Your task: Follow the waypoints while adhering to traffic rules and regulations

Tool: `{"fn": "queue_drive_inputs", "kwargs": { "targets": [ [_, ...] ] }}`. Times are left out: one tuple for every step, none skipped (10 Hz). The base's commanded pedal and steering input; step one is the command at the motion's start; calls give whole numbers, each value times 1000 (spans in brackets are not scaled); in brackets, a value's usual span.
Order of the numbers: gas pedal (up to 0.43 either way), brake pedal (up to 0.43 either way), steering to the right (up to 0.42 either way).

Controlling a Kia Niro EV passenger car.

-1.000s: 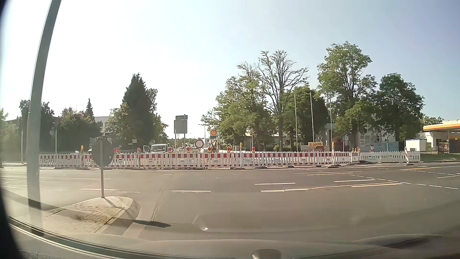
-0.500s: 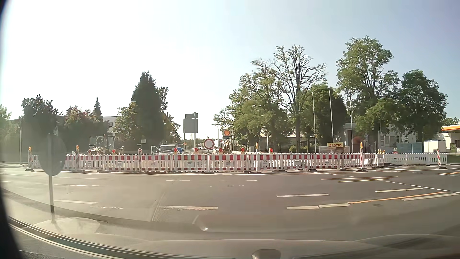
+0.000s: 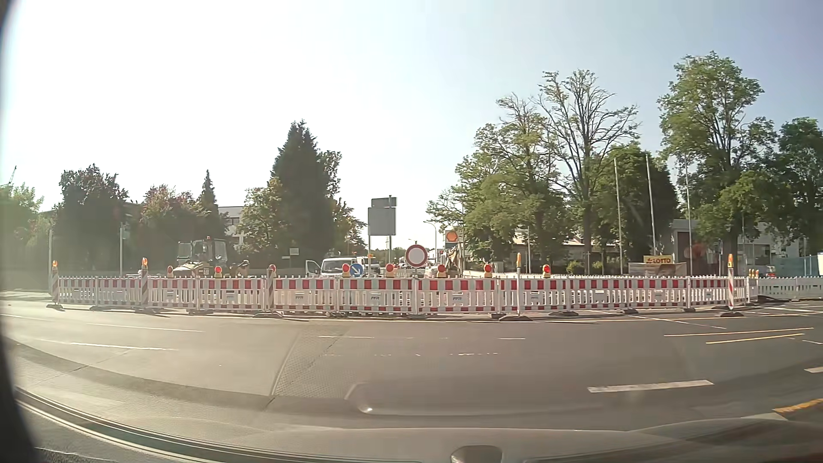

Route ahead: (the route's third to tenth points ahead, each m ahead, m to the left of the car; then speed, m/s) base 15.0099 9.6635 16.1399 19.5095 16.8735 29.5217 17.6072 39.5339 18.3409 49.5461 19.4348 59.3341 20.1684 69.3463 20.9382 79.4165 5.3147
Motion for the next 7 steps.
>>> {"fn": "queue_drive_inputs", "kwargs": {
  "targets": [
    [59, 18, -246],
    [59, 18, -276],
    [67, 18, -302],
    [67, 18, -321],
    [79, 18, -334],
    [87, 18, -339],
    [110, 18, -340]
  ]
}}
